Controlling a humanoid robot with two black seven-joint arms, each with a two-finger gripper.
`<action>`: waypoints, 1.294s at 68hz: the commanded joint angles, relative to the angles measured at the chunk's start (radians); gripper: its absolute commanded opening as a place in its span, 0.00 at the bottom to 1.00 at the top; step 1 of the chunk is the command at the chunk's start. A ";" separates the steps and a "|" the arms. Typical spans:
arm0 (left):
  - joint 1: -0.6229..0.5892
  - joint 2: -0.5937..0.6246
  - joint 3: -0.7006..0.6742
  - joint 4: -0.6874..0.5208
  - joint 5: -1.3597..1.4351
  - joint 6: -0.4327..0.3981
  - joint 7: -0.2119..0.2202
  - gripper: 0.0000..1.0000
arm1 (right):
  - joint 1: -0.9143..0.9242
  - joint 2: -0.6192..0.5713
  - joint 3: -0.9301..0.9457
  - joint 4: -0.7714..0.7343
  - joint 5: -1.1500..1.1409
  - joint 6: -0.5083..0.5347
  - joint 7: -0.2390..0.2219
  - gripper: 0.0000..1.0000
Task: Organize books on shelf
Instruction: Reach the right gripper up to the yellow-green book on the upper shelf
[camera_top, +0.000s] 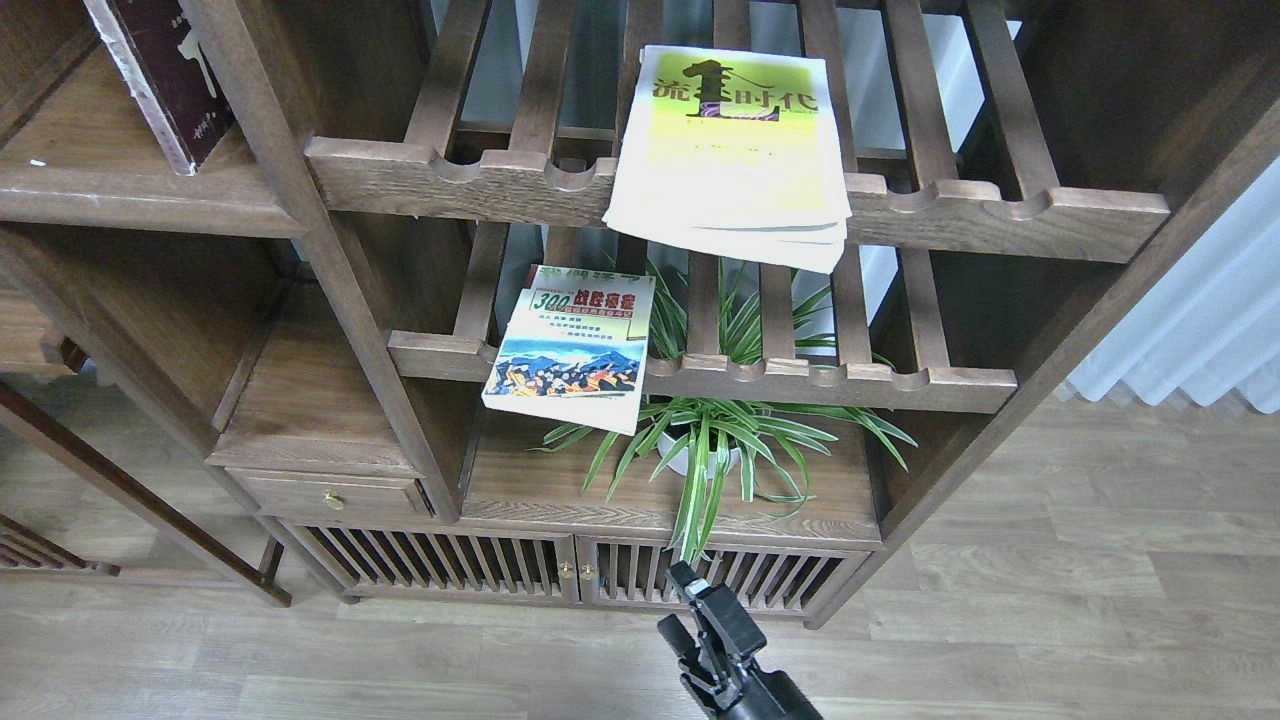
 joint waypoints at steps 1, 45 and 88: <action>0.031 -0.053 0.002 0.006 0.001 0.000 0.001 0.84 | 0.003 -0.033 0.005 0.045 -0.002 0.000 0.007 1.00; 0.085 -0.121 0.014 0.046 0.003 0.000 -0.001 0.84 | -0.040 -0.217 0.139 0.382 0.015 0.000 0.055 1.00; 0.082 -0.115 0.016 0.106 0.003 0.000 0.004 0.86 | 0.127 -0.053 0.137 0.496 -0.119 0.000 0.055 1.00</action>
